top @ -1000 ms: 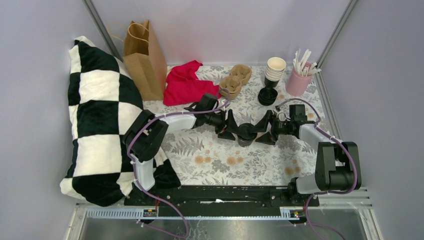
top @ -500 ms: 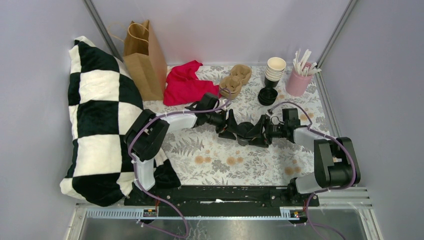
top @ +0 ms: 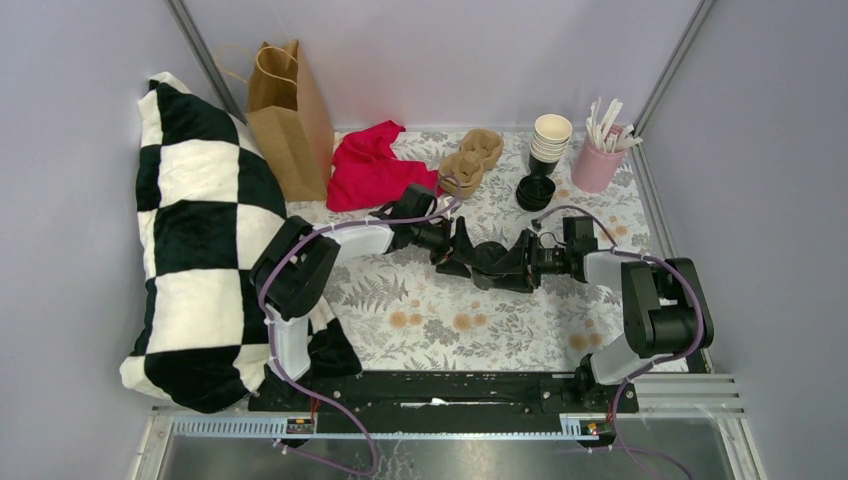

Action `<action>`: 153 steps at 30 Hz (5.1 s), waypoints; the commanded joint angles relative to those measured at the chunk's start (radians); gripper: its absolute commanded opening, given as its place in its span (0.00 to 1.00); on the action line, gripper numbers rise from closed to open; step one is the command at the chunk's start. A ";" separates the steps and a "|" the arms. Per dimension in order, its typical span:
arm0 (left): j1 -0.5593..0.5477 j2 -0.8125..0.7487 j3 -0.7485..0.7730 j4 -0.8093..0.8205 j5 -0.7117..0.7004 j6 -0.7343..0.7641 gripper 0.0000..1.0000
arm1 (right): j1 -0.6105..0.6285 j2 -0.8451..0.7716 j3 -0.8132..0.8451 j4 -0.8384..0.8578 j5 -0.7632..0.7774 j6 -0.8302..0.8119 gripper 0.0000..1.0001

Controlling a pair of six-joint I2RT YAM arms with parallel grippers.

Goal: Pack the takeout coffee

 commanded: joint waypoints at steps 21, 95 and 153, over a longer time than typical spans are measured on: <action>0.047 0.069 0.201 -0.161 -0.103 0.069 0.76 | -0.026 -0.054 0.125 -0.171 0.119 -0.033 0.75; 0.067 -0.656 0.054 -0.503 -0.492 0.298 0.99 | 0.577 0.111 1.031 -1.224 1.292 -0.514 1.00; 0.067 -0.585 0.215 -0.682 -0.545 0.464 0.99 | 0.069 -0.009 0.769 -1.027 1.382 -0.496 0.86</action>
